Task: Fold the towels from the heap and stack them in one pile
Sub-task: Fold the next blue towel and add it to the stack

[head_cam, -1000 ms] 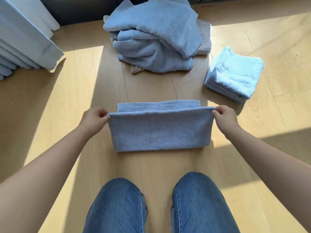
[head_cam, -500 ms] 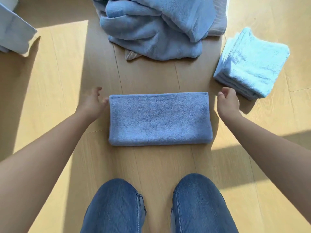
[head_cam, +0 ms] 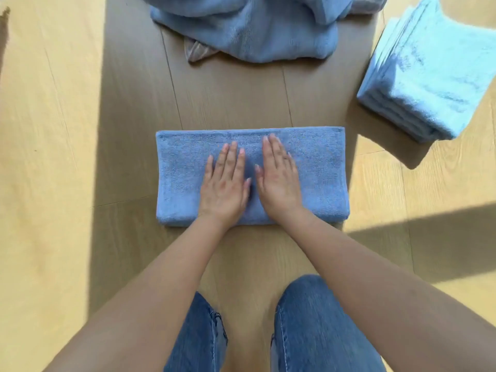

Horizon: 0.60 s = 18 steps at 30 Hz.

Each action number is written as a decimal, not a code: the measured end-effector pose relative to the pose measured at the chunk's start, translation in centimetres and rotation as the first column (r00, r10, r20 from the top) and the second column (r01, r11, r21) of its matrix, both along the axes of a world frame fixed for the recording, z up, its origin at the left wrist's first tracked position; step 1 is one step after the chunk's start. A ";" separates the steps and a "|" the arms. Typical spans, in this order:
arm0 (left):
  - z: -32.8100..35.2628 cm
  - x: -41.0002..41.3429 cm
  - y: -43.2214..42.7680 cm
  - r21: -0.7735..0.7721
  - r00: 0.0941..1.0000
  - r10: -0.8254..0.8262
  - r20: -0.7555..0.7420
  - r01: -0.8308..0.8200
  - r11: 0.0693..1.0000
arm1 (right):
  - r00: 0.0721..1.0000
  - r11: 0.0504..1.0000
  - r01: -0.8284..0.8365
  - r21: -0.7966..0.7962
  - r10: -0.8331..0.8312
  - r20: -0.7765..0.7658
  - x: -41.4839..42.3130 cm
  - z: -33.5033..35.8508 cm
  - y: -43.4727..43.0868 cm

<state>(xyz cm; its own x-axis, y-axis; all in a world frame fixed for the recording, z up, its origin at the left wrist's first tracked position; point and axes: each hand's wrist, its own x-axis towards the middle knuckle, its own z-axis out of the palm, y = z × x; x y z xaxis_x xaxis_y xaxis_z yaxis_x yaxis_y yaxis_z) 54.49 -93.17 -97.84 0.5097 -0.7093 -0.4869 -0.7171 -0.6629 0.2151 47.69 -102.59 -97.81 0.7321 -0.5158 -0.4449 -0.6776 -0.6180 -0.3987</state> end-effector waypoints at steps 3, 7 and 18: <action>-1.6 -0.8 0.1 0.017 0.998 -0.066 0.010 0.065 0.998 | 0.993 0.995 -0.093 -0.048 0.089 -0.084 -0.3 -1.6 0.4; -2.3 2.6 2.0 0.052 0.991 0.075 0.108 -0.081 0.995 | 0.978 0.973 -0.148 -0.174 0.118 -0.171 -3.2 -2.5 -2.6; -0.7 5.6 3.4 0.201 0.972 0.182 0.148 -0.210 0.957 | 0.969 0.989 0.047 -0.140 -0.079 -0.233 -6.3 -1.8 -8.1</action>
